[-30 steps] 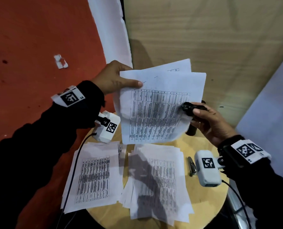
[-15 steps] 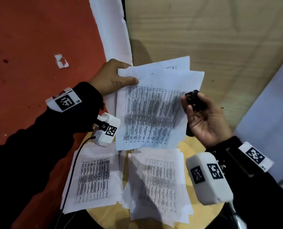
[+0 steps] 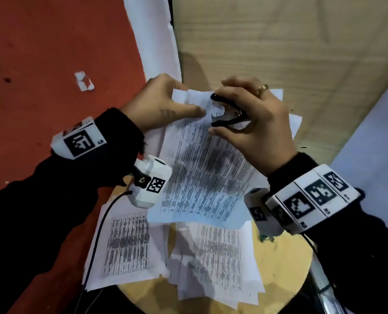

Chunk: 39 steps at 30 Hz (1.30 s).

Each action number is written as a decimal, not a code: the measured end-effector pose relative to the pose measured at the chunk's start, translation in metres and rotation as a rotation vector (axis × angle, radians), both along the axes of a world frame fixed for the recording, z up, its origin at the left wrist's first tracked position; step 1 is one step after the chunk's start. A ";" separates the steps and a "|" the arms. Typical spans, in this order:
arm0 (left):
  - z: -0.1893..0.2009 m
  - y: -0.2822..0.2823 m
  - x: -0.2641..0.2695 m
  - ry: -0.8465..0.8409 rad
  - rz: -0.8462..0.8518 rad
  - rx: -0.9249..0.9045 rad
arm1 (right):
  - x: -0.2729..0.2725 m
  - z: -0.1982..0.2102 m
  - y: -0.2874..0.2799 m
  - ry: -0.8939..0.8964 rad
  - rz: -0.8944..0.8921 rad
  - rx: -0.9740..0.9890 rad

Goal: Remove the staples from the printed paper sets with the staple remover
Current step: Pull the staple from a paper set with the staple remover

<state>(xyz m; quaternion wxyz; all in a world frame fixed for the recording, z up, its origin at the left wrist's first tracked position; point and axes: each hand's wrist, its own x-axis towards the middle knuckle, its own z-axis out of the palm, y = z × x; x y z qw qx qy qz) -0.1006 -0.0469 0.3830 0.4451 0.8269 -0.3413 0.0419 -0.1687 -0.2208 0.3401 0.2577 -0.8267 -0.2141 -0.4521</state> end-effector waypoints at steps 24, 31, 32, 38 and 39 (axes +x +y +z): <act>0.012 -0.005 -0.018 0.124 -0.028 0.047 | 0.003 0.005 0.001 -0.140 -0.011 -0.223; 0.010 -0.004 -0.017 0.142 -0.024 0.036 | 0.006 0.007 0.004 -0.145 -0.016 -0.271; 0.011 -0.004 -0.017 0.152 -0.027 0.020 | 0.006 0.008 0.004 -0.148 -0.015 -0.271; 0.015 -0.003 -0.017 0.178 -0.036 0.011 | 0.004 0.008 0.002 -0.149 -0.001 -0.269; 0.015 -0.003 -0.018 0.178 -0.039 0.009 | 0.004 0.008 0.002 -0.147 -0.005 -0.275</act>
